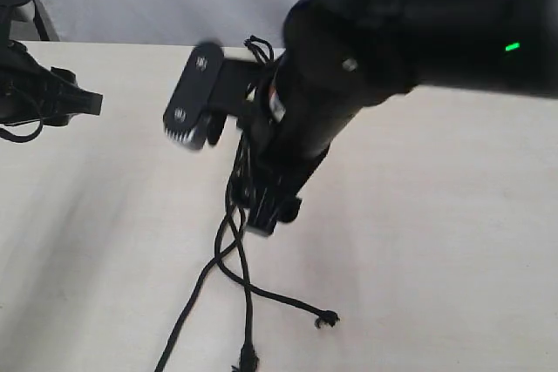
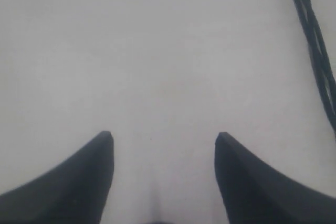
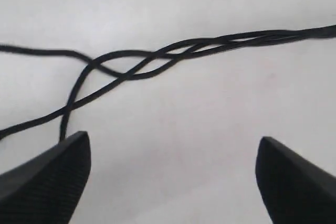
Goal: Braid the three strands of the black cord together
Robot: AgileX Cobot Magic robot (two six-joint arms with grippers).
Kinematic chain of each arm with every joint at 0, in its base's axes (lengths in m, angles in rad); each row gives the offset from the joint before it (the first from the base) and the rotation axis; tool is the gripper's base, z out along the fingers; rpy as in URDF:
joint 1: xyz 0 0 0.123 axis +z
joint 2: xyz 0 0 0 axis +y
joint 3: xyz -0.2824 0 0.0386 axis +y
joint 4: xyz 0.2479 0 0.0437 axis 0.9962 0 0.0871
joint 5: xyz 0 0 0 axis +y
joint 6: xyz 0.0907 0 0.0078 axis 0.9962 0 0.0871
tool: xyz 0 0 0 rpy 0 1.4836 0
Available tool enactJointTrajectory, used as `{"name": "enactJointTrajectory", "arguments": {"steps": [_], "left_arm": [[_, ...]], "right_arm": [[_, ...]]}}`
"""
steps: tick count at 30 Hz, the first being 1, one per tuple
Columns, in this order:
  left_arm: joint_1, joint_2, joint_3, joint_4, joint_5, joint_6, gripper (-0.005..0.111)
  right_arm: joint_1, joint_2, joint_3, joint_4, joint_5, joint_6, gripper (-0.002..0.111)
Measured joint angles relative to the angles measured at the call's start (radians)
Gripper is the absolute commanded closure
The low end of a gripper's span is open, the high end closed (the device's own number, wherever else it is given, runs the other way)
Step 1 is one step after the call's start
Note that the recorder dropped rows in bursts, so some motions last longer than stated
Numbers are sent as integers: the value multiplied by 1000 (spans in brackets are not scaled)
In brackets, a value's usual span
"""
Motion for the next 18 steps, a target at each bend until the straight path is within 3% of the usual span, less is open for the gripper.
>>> {"name": "enactJointTrajectory", "arguments": {"steps": [1, 2, 3, 4, 7, 9, 12, 15, 18], "left_arm": [[-20, -15, 0, -7, 0, 5, 81], [-42, -32, 0, -10, 0, 8, 97], [-76, -62, 0, -12, 0, 11, 106], [-108, -89, 0, -14, 0, 18, 106], [-190, -214, 58, -14, -60, 40, 106], [-202, -316, 150, -14, -182, 44, 106], [-204, -417, 244, -14, -294, 44, 106], [-204, -509, 302, -14, -315, 44, 106], [-204, -586, 323, -14, -315, 44, 106]], "right_arm": [[0, -81, 0, -37, 2, 62, 53], [0, -152, 4, -67, 0, 106, 71], [0, -238, 23, -102, -13, 170, 87], [0, -303, 46, -134, -31, 225, 107], [0, -529, 200, -353, -119, 540, 108], [0, -660, 331, -627, -150, 843, 108], [-2, -782, 459, -836, -168, 1138, 108], [-2, -878, 559, -913, -194, 1338, 108], [-2, -958, 619, -929, -205, 1405, 108]]}}
